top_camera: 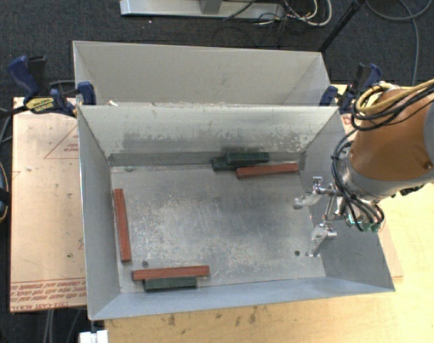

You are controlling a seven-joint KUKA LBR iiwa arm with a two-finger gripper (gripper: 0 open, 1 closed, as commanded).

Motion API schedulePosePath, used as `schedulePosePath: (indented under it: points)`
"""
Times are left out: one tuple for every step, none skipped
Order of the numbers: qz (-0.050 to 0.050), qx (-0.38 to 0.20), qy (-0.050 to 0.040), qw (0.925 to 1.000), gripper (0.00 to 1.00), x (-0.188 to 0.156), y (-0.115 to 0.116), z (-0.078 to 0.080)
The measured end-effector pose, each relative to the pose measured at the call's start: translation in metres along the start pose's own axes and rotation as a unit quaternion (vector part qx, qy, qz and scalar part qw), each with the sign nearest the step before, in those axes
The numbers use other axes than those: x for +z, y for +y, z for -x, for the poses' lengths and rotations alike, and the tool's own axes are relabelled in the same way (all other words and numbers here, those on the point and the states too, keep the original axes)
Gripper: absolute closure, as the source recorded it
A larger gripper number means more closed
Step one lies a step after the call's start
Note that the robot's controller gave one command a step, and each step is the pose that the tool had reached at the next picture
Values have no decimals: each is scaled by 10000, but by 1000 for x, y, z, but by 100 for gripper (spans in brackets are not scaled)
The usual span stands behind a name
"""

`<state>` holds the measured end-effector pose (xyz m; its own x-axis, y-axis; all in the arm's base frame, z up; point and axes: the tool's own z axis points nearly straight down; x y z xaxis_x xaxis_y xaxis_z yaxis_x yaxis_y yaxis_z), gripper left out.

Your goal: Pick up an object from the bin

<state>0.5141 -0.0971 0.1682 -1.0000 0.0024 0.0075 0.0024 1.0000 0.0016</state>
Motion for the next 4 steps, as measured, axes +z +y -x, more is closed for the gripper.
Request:
schedulePosePath:
  points:
    - [-6, -13, -39, 10000, 0, -4, 0, 2]
    - [-1, -358, -65, 9993, 0, 7, -15, -9]
    - [-8, -787, -14, 9969, 0, 32, -54, -34]
    - [-10, -956, -51, 9954, 0, 35, -55, -1]
